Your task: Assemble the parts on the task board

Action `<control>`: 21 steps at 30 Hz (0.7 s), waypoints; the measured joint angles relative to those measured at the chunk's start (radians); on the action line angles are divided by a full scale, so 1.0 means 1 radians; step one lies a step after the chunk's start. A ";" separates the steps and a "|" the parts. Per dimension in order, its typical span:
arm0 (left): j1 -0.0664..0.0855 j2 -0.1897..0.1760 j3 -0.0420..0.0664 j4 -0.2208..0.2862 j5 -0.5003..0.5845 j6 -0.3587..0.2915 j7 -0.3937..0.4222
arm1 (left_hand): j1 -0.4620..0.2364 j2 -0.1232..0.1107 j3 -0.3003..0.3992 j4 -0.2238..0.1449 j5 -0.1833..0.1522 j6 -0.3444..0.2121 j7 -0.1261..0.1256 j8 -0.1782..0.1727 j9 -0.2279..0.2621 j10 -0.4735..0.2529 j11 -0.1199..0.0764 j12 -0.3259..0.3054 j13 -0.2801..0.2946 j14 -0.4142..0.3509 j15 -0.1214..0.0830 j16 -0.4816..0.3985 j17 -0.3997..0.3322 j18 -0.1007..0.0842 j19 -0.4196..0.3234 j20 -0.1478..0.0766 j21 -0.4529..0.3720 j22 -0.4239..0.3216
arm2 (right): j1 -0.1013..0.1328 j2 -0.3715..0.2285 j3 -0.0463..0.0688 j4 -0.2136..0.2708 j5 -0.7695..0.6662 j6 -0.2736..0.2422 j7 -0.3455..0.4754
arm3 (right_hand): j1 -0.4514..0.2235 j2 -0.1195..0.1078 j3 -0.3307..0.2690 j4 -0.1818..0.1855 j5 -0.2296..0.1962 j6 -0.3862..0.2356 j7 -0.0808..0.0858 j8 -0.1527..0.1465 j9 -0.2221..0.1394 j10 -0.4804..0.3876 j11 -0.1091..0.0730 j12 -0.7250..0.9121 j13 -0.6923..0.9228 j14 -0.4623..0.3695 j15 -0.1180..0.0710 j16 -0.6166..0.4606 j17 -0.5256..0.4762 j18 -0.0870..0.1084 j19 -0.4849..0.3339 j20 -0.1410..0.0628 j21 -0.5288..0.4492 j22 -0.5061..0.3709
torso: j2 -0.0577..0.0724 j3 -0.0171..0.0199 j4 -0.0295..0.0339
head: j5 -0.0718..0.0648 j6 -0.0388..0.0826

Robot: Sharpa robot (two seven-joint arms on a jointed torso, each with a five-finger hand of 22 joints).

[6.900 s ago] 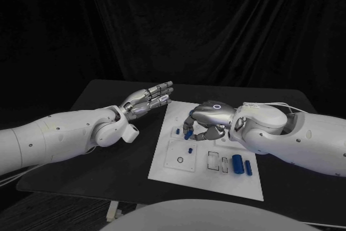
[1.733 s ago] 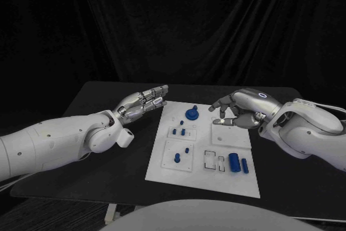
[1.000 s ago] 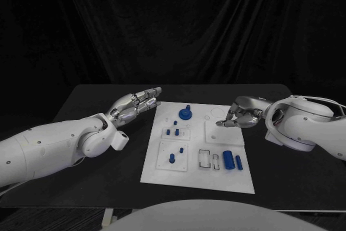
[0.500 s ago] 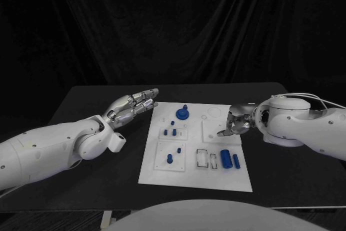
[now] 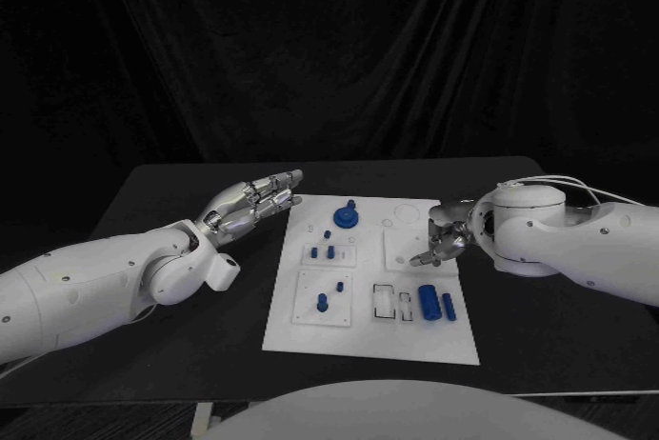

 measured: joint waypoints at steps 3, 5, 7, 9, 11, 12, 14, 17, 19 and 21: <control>0.000 0.001 0.000 -0.002 0.000 0.002 -0.001 | 0.000 0.000 0.000 0.000 0.000 0.000 0.000 0.000 0.000 0.000 0.000 0.000 0.000 0.000 0.000 0.000 0.000 0.000 0.000 0.000 0.000 0.000 | -0.003 0.007 0.000 -0.008 -0.001 0.024 -0.011 | -0.004 0.004 0.000 0.000 -0.017 0.005 -0.005 0.000 0.007 0.004 -0.004 0.000 0.000 0.000 0.000 0.000 0.000 0.000 0.000 0.000 0.000 0.000 | 0.000 0.0000 0.0000 | 0.000 0.000; 0.000 0.002 0.000 -0.002 0.000 0.004 -0.002 | 0.000 0.000 0.000 0.000 0.000 0.000 0.000 0.000 0.000 0.000 0.000 0.000 0.000 0.000 0.000 0.000 0.000 0.000 0.000 0.000 0.000 0.000 | -0.004 0.013 0.000 -0.012 -0.002 0.040 -0.018 | -0.004 0.004 0.000 0.000 -0.020 0.005 -0.005 0.000 0.009 0.004 -0.004 0.000 0.000 0.000 0.000 0.000 0.000 0.000 0.000 0.000 0.000 0.000 | 0.000 0.0000 0.0000 | 0.000 0.000; 0.000 0.002 0.000 -0.002 0.000 0.006 -0.003 | 0.000 0.000 0.000 0.000 0.000 0.000 0.000 0.000 0.000 0.000 0.000 0.000 0.000 0.000 0.000 0.000 0.000 0.000 0.000 0.000 0.000 0.000 | -0.007 0.018 0.000 -0.016 -0.002 0.053 -0.024 | -0.009 0.009 0.000 0.000 -0.027 0.005 -0.005 0.000 0.009 0.004 -0.004 0.000 0.000 0.003 -0.003 0.000 0.000 0.000 0.000 0.000 0.000 0.000 | 0.000 0.0000 0.0000 | 0.001 0.000; -0.001 0.002 0.000 -0.002 0.000 0.007 -0.003 | 0.004 0.004 0.003 -0.003 0.000 0.000 0.000 0.000 0.000 0.000 0.000 0.000 0.000 0.000 0.000 0.000 0.000 0.000 0.000 0.000 0.000 0.000 | -0.010 0.022 0.000 -0.019 -0.002 0.063 -0.029 | -0.009 0.009 0.000 0.000 -0.027 0.005 -0.005 0.000 0.011 0.004 -0.004 0.000 0.000 0.004 -0.004 0.000 0.000 0.000 0.000 0.000 0.000 0.000 | 0.001 0.0000 0.0000 | 0.002 0.000; -0.001 0.002 0.000 -0.003 0.000 0.009 -0.004 | 0.008 0.000 0.003 -0.003 0.004 0.000 0.000 0.000 0.000 0.000 0.000 0.004 0.000 0.000 0.000 0.000 0.000 0.000 0.000 0.000 0.000 0.000 | -0.013 0.026 0.000 -0.022 -0.002 0.073 -0.034 | -0.009 0.009 0.000 0.000 -0.027 0.005 -0.005 0.000 0.011 0.004 -0.004 0.000 0.000 0.004 -0.004 0.000 0.000 0.000 0.000 0.000 0.000 0.000 | 0.001 0.0000 0.0001 | 0.002 0.000; -0.001 0.002 0.000 -0.003 0.000 0.009 -0.004 | 0.008 0.000 0.003 -0.003 0.004 0.000 0.000 0.000 0.000 0.000 0.000 0.004 0.000 0.000 0.000 0.000 0.000 0.000 0.000 0.000 0.000 0.000 | -0.014 0.027 0.000 -0.024 -0.003 0.078 -0.035 | -0.009 0.009 0.000 0.000 -0.027 0.005 -0.005 0.000 0.011 0.004 -0.004 0.000 0.000 0.004 -0.004 0.000 0.000 0.000 0.000 0.000 0.000 0.000 | 0.001 0.0000 0.0001 | 0.002 0.000; -0.001 0.002 0.000 -0.003 0.000 0.011 -0.006 | 0.008 0.000 0.003 -0.003 0.004 0.000 0.000 0.000 0.000 0.000 0.000 0.004 0.000 0.000 0.000 0.000 0.000 0.000 0.000 0.000 0.000 0.000 | -0.018 0.030 0.000 -0.027 -0.003 0.089 -0.039 | -0.009 0.009 0.000 0.000 -0.027 0.005 -0.005 0.000 0.011 0.004 -0.004 0.000 0.000 0.004 -0.004 0.000 0.000 0.000 0.000 0.000 0.000 0.000 | 0.001 -0.0002 0.0003 | 0.001 0.000; -0.002 0.001 0.000 -0.003 0.000 0.013 -0.007 | 0.008 0.000 0.003 -0.003 0.004 0.000 0.000 0.000 0.000 0.003 0.003 0.004 0.000 0.004 0.004 0.000 0.000 0.000 0.000 0.000 0.000 0.000 | -0.023 0.034 0.000 -0.031 -0.003 0.102 -0.044 | -0.013 0.013 0.000 0.000 -0.033 0.005 -0.005 0.000 0.011 0.002 -0.006 0.000 0.000 0.004 -0.004 0.000 0.000 0.000 0.000 0.000 0.000 0.000 | 0.001 -0.0003 0.0004 | 0.000 0.000; -0.003 0.001 0.000 -0.003 0.000 0.014 -0.008 | 0.008 0.000 0.003 -0.003 0.004 0.000 0.000 0.000 0.000 0.003 0.003 0.004 0.000 0.004 0.004 0.000 0.000 0.000 0.000 0.000 0.000 0.000 | -0.028 0.036 0.000 -0.034 -0.003 0.110 -0.047 | -0.030 0.014 0.000 0.000 -0.049 0.005 -0.005 -0.007 0.011 0.000 -0.007 0.000 0.000 0.004 -0.004 0.000 0.000 0.000 0.000 0.000 0.000 0.000 | 0.001 -0.0003 0.0003 | 0.000 0.000; -0.005 0.002 0.000 -0.004 0.000 0.015 -0.009 | 0.008 0.000 0.003 -0.003 0.004 0.000 0.000 0.000 0.000 0.003 0.003 0.004 0.000 0.004 0.004 0.000 0.000 0.000 0.000 0.000 0.000 0.000 | -0.031 0.037 0.000 -0.036 -0.003 0.117 -0.049 | -0.054 0.016 -0.004 0.004 -0.076 0.006 -0.005 -0.014 0.011 0.000 -0.007 0.000 0.000 0.004 -0.004 0.000 0.000 0.000 0.000 0.000 0.000 0.000 | 0.001 -0.0003 0.0004 | 0.000 0.000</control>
